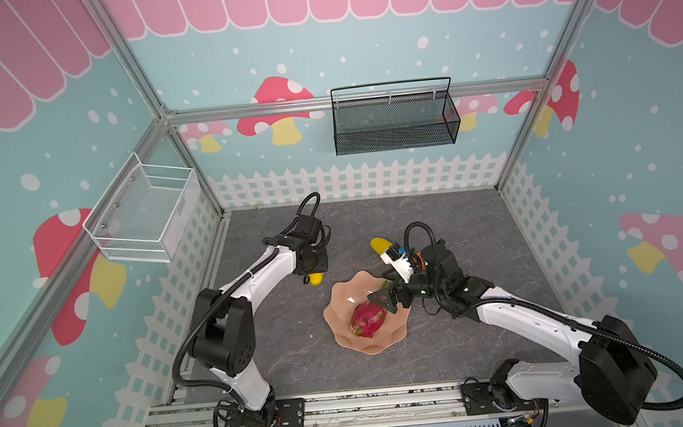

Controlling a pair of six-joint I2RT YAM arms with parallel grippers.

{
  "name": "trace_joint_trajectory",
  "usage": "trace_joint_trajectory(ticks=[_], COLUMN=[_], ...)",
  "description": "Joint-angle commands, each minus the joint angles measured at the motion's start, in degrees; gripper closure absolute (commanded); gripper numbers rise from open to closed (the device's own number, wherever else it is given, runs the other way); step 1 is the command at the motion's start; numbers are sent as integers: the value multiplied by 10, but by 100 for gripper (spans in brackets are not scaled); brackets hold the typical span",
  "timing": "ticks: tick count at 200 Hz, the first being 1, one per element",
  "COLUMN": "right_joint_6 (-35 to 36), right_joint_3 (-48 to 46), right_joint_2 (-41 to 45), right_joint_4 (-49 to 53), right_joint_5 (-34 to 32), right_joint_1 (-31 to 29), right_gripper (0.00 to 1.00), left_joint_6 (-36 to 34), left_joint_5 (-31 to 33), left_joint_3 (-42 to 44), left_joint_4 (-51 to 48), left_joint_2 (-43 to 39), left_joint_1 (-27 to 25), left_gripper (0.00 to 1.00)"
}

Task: Place and organize the fake fruits in the fruit bowl
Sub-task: 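Carry the yellow fruit with the left gripper into the bowl beside the dragon fruit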

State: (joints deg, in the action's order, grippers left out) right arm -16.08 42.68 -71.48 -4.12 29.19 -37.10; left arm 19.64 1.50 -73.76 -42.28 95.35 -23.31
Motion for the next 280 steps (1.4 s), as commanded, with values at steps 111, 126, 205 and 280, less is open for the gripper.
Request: trace_joint_trajectory(ticks=[111, 126, 205, 280], right_joint_6=[-4, -5, -3, 13], right_joint_3=[-59, -62, -57, 39], right_joint_2=[60, 64, 53, -55], right_joint_4=[1, 0, 1, 47], right_joint_5=[-19, -19, -21, -104], right_joint_1=[7, 8, 12, 125], right_gripper=[2, 2, 2, 0], left_joint_6=[-5, -6, -6, 2], left_joint_5=[-39, -34, -24, 15], left_joint_3=[61, 60, 60, 58], left_joint_4=[-33, -33, -33, -30], left_joint_2=[-4, 5, 16, -102], left_joint_1=[-150, -152, -157, -151], left_gripper=[50, 50, 39, 23])
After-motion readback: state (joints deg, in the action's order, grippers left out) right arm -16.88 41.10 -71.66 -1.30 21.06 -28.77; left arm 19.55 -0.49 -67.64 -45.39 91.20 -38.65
